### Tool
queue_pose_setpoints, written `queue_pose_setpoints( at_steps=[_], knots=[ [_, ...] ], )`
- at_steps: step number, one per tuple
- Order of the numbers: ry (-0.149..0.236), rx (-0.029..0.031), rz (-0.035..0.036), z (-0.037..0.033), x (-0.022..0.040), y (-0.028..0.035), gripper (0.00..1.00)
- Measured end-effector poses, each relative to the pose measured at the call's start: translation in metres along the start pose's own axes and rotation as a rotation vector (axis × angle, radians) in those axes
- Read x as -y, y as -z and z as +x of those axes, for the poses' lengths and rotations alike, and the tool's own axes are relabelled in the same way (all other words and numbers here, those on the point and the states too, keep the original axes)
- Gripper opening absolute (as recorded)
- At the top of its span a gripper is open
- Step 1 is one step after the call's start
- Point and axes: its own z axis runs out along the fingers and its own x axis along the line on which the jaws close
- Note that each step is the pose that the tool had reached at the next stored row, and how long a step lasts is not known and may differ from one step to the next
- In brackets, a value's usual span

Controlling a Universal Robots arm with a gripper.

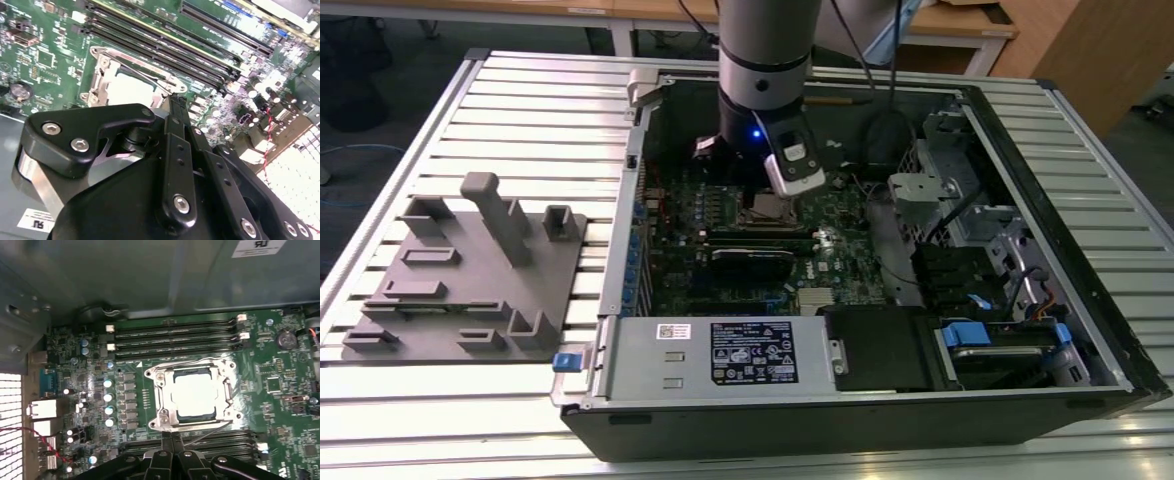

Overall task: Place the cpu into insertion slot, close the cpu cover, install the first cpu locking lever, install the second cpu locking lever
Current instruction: 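Install the second cpu locking lever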

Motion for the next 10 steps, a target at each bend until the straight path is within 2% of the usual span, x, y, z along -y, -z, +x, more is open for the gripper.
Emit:
queue_pose_setpoints(
  at_steps=[3,10],
  knots=[
    [-0.002,-0.0016,0.0003,-0.0052,-0.0003,-0.0001,0.1],
    [-0.004,-0.0013,0.0004,-0.0056,0.004,-0.0022,0.1]
  ],
)
